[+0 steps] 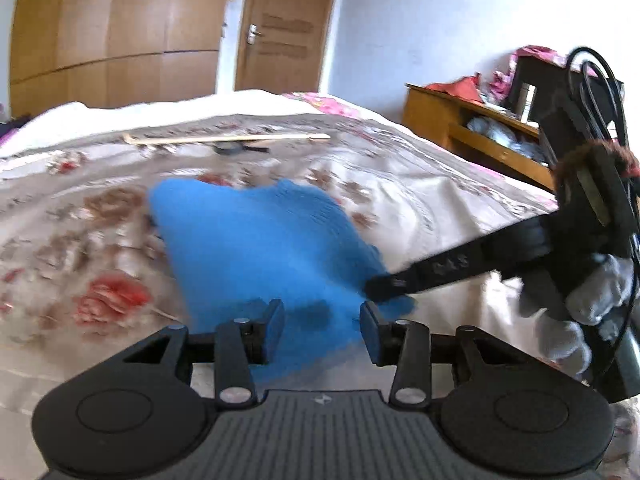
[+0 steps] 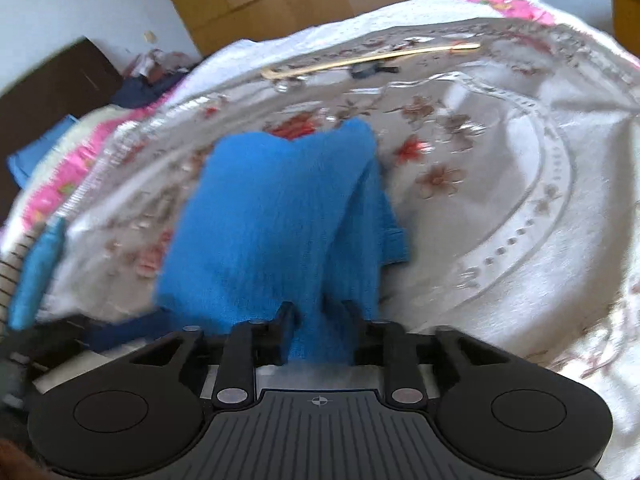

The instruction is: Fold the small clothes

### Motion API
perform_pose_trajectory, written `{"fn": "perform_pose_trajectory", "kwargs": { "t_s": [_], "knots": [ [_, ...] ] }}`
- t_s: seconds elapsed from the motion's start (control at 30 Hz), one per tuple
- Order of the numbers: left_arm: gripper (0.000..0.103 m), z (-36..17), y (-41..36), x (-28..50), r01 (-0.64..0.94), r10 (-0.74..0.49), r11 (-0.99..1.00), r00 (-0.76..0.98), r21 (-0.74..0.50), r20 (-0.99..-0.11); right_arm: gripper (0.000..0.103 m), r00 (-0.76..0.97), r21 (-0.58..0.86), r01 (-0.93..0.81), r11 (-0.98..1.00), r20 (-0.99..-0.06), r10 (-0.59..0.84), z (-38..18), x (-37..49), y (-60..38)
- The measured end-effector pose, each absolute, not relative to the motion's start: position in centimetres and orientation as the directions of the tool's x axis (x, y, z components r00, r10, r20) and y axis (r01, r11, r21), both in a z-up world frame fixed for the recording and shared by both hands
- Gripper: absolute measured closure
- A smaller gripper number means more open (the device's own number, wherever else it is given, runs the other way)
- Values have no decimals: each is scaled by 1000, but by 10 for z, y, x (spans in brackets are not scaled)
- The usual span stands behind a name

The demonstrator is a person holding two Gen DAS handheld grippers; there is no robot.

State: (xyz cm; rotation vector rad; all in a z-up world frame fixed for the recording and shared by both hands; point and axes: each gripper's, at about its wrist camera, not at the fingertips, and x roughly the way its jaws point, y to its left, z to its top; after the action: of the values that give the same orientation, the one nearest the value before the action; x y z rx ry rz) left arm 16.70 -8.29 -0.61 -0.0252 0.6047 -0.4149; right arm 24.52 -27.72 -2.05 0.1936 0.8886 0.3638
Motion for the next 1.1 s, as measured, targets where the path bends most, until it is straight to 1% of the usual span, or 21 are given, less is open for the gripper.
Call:
{"fn": "perform_pose_trajectory", "kwargs": {
  "t_s": [0.17,0.3,0.4,0.57,0.7,0.83,0.9,0.93,1.1],
  "knots": [
    [50,-15,-77,179,348,-332,934,760,-81,-559,98,621,307,-188,933,-699,355,-8,251,-290],
    [50,-30,-81,180,366,-322,929,728,-53,-605,98,635,292,-162,942,-700,327,-8,257,-295],
    [49,-37,-84,179,368,-314,929,712,-47,-627,98,613,260,-156,953,-731,300,-25,256,-291],
    [49,-35,-85,177,362,-312,930,702,-56,-641,98,613,295,-130,947,-726,310,-27,256,-295],
    [48,-32,-86,180,350,-307,934,695,-66,-650,96,612,282,-131,950,-731,302,-28,257,-294],
    [48,-30,-89,180,344,-290,938,695,-50,-658,96,623,283,-118,952,-725,293,-29,255,-293],
    [48,-28,-88,181,345,-290,937,692,-50,-661,91,625,285,-115,952,-724,292,-25,253,-294],
    [48,-25,-87,181,344,-294,937,692,-57,-659,86,628,282,-113,953,-723,289,-22,252,-294],
    [48,-8,-78,190,312,-302,945,725,-96,-619,86,673,211,-150,966,-694,256,-7,245,-286]
  ]
}}
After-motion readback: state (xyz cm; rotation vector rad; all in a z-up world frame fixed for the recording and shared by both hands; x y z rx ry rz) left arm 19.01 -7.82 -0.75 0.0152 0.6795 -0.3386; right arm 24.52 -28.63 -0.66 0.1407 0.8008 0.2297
